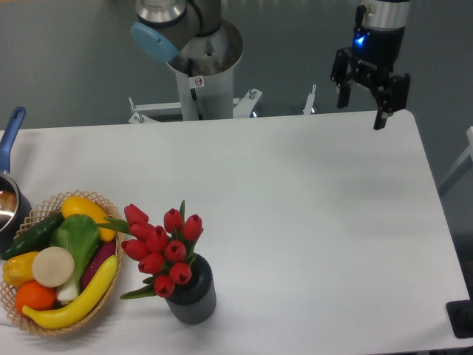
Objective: Pick up the flowers from the vase
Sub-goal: 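Move the open gripper down toward the red tulips in the vase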
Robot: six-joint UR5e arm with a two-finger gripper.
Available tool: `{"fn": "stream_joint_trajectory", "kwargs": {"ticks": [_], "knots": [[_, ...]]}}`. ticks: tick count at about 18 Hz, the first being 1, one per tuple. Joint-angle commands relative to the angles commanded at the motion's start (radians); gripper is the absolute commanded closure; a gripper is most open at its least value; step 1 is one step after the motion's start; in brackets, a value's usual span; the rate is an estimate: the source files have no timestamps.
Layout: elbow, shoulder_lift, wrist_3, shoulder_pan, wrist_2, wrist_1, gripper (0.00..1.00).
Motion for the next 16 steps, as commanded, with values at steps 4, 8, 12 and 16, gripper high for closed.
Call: {"fn": "stream_joint_trajectory", "kwargs": {"ticks": [4,8,12,16], "knots": [[-0.011,0.003,0.003,0.0,0.0,0.003,0.0],[-0.02,0.0,0.0,-0.005,-0.011,0.002,0.0],[-0.055,0.002,-0.076,-0.005,-0.064,0.006,0.0],[-0.08,-0.002,-0.195,-0.015,-0.103,0.006,0.0]]}}
